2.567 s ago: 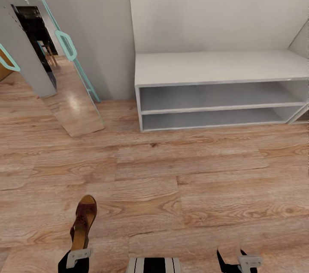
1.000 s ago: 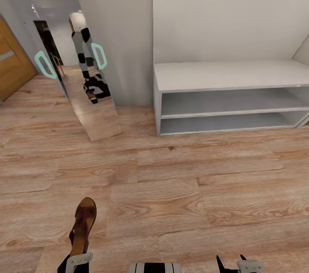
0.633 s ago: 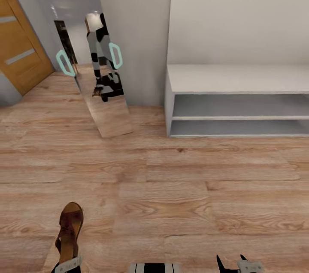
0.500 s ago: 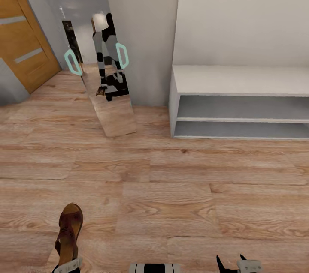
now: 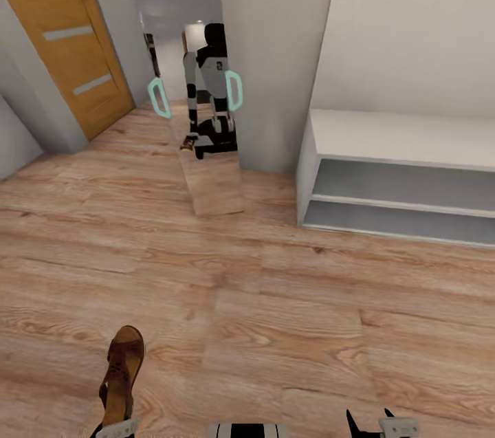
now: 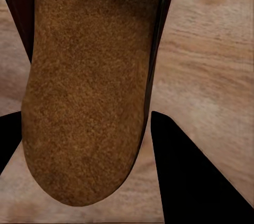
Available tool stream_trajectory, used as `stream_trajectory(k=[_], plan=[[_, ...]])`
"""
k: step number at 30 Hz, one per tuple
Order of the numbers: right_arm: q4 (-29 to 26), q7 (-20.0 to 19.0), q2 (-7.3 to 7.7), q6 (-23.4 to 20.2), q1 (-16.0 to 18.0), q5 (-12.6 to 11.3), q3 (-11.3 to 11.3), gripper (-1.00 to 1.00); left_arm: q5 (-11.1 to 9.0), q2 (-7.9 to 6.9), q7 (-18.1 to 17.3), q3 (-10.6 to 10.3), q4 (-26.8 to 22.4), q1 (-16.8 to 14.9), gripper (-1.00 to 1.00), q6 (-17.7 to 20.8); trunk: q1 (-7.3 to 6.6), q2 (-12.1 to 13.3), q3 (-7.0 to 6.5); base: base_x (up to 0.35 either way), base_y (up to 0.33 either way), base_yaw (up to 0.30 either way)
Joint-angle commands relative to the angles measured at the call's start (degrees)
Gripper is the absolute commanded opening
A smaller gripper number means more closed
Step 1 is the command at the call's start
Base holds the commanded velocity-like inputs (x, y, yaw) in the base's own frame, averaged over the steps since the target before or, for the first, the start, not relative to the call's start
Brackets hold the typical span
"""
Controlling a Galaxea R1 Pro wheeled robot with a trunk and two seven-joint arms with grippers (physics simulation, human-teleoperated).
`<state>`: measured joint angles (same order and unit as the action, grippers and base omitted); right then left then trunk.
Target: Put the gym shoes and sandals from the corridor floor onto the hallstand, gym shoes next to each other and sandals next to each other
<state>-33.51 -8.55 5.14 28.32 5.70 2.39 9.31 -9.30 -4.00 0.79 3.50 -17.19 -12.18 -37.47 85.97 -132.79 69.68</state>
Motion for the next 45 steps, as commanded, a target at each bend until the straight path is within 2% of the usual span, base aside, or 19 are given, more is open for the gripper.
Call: stream_trajectory(k=[1, 4, 30, 45], plan=[[0.0, -0.4, -0.04, 0.2, 0.0, 0.2, 0.4, 1.0, 0.2, 0.02, 0.2, 0.0, 0.0, 0.0, -1.0, -0.1, -0.01, 0.0, 0.0, 0.0, 0.0, 0.266], [0.0, -0.4, -0.04, 0.2, 0.0, 0.2, 0.4, 1.0, 0.3, 0.03, 0.2, 0.0, 0.0, 0.0, -1.0, -0.1, -0.01, 0.0, -0.09, 0.0, 0.0, 0.266], [0.0, -0.4, -0.04, 0.2, 0.0, 0.2, 0.4, 1.0, 0.4, 0.05, 0.2, 0.0, 0.0, 0.0, -1.0, 0.0, 5.7, -10.4, 3.73, 0.0, 0.0, 0.266], [0.0, -0.4, -0.04, 0.2, 0.0, 0.2, 0.4, 1.0, 0.4, 0.05, 0.4, 0.0, 0.0, 0.0, -1.0, 0.0, 6.09, -10.7, 6.23, 0.0, 0.0, 0.234]])
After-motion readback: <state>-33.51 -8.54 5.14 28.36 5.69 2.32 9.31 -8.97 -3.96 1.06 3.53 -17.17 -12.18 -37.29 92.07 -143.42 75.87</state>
